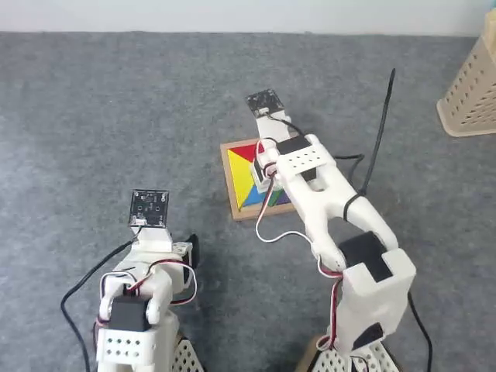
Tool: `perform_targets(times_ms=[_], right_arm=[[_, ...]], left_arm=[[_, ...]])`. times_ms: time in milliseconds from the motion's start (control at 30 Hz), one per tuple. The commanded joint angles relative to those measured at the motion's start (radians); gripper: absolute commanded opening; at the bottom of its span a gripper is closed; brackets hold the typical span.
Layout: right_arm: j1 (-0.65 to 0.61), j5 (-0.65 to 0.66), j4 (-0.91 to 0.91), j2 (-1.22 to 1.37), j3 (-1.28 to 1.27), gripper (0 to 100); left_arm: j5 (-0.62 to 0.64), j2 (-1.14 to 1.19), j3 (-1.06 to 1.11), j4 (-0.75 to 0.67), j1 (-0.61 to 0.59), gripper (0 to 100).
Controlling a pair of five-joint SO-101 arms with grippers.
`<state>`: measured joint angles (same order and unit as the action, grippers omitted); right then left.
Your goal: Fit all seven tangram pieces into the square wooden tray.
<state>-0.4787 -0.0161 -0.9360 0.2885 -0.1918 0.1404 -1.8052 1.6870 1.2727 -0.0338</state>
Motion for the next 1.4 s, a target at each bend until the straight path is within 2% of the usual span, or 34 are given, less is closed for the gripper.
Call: perform_targets(times_ms=[0,500,767,1367], right_arm=[[0.007,-0.012,-0.024,-0.012,0.04,0.7],[-0.058,-0.041,-0.068,-0.048,-0.002,0.7],[-0.101,-0.029,0.062,-0.234,-0.21,0.7],[-0.081,-0.026,0.094,-0.255,-0.239,0.7]], left_arm=[[0.006,-0.02,-0.002,-0.006,-0.003,15],[0.006,-0.02,-0.002,-0.006,-0.003,15],[0.006,-0.02,-0.002,-0.006,-0.003,15],[0.006,-0.02,-0.002,-0.006,-0.003,15]])
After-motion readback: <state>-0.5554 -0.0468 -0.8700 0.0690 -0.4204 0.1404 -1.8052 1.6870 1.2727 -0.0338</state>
